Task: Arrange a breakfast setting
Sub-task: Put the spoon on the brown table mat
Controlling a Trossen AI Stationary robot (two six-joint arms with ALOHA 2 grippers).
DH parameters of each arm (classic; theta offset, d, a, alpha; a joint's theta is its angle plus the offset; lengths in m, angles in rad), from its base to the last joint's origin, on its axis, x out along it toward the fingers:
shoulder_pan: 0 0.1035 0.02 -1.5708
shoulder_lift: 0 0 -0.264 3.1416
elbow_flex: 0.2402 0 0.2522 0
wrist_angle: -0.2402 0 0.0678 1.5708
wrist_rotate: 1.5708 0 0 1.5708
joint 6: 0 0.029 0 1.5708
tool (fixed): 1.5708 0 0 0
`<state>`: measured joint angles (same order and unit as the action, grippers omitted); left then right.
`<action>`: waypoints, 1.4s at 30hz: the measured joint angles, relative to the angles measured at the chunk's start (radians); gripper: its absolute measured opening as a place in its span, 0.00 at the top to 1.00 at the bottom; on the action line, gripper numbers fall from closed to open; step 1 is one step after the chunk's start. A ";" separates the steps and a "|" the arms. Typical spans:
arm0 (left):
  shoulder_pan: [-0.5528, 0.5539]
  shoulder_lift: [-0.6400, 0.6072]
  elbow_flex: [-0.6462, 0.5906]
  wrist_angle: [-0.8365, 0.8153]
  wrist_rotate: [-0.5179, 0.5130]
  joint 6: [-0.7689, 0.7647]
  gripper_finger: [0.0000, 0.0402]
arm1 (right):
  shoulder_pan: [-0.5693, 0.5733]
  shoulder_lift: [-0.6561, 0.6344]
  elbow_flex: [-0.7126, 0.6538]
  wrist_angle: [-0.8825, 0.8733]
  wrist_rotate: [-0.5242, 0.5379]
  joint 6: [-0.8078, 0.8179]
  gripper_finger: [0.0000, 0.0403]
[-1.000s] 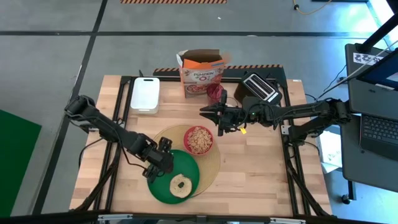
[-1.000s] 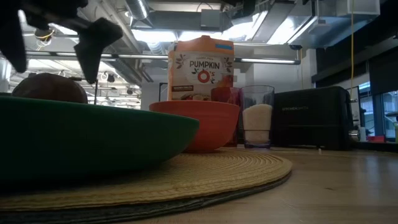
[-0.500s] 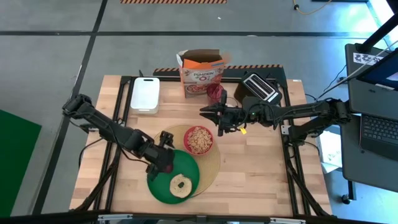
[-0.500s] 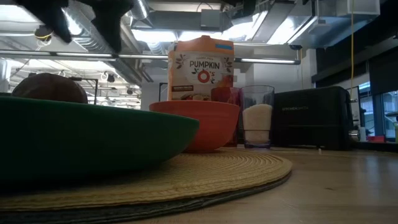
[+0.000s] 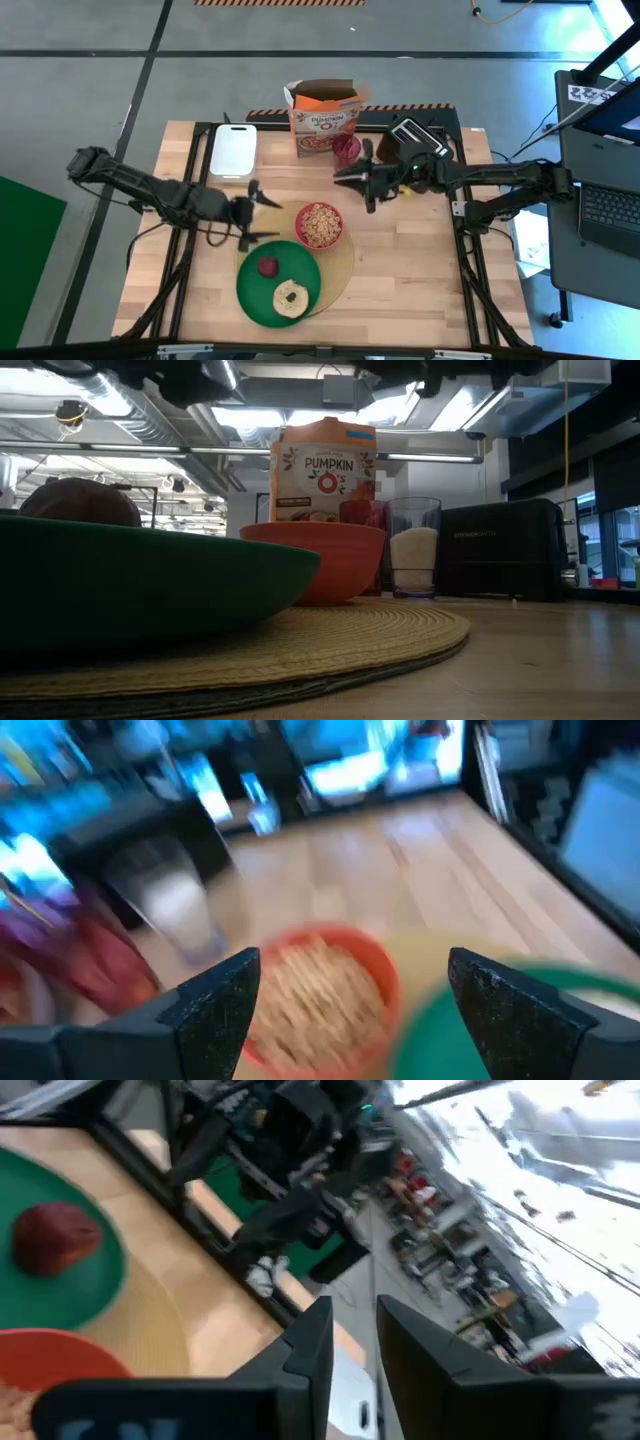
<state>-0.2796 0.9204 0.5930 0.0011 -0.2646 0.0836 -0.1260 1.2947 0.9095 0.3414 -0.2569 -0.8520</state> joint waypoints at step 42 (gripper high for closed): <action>0.910 -0.177 -0.102 0.714 0.470 0.215 0.22 | -0.274 -0.144 -0.372 0.220 0.380 0.303 0.79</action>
<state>0.6307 0.7436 0.4908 0.7153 0.2056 0.2989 -0.4000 1.1503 0.5377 0.5616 0.1230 -0.5488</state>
